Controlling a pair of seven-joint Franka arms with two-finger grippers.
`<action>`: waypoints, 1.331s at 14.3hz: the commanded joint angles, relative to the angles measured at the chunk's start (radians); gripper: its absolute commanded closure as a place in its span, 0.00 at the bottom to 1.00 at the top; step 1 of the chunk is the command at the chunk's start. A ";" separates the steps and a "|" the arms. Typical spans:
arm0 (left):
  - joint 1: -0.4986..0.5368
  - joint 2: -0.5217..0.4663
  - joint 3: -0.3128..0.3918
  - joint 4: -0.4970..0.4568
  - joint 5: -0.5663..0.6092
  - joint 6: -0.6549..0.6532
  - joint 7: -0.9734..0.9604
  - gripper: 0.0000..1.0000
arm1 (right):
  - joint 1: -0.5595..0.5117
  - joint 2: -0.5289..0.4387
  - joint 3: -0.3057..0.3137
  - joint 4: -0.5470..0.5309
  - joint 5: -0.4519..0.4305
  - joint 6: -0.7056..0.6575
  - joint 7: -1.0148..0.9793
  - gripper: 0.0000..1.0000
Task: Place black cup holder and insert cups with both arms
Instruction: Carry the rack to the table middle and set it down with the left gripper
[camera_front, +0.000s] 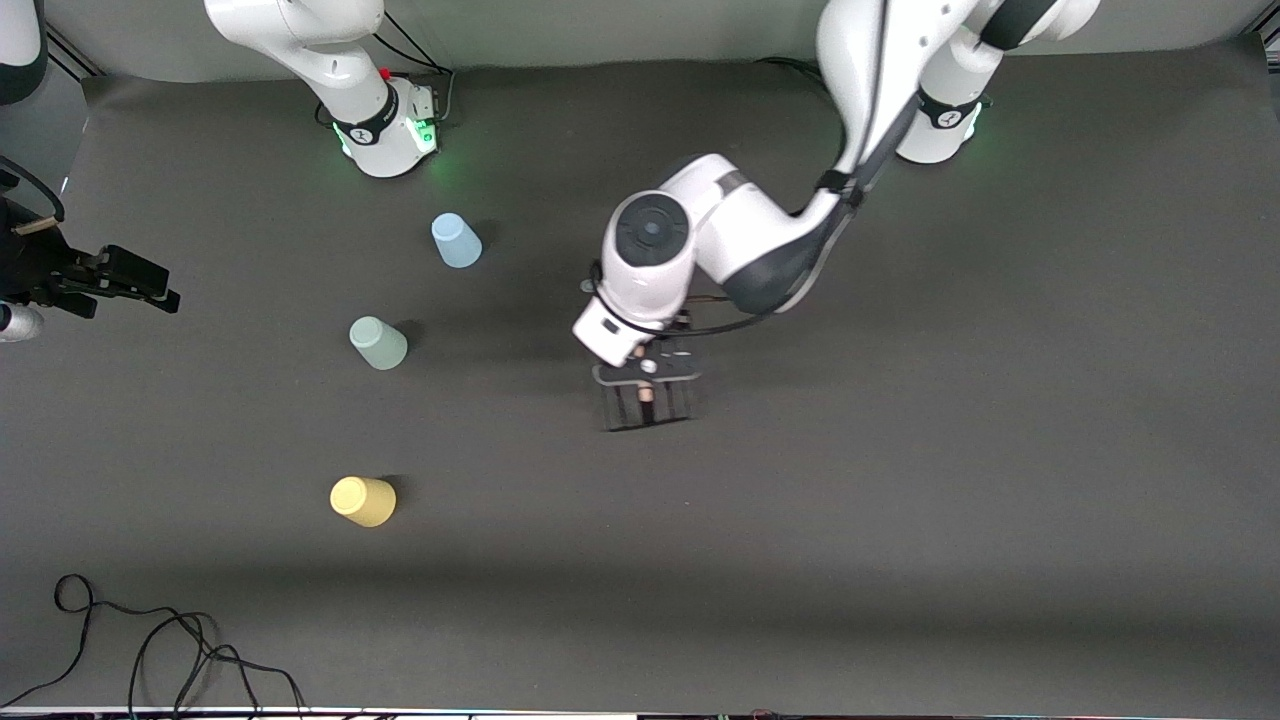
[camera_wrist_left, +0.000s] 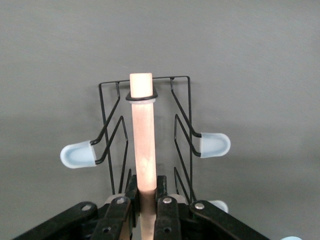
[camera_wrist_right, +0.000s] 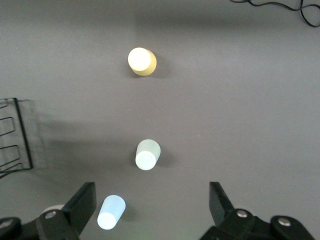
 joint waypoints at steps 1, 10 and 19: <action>-0.038 0.031 0.018 0.052 0.010 0.045 -0.006 1.00 | 0.006 -0.002 0.000 -0.001 -0.023 0.010 -0.002 0.00; 0.037 -0.050 0.017 0.056 0.073 -0.079 0.058 0.01 | 0.026 -0.076 0.006 -0.144 -0.023 0.056 0.014 0.00; 0.457 -0.406 0.026 0.046 0.044 -0.676 0.604 0.05 | 0.110 -0.283 0.005 -0.609 -0.023 0.307 0.073 0.00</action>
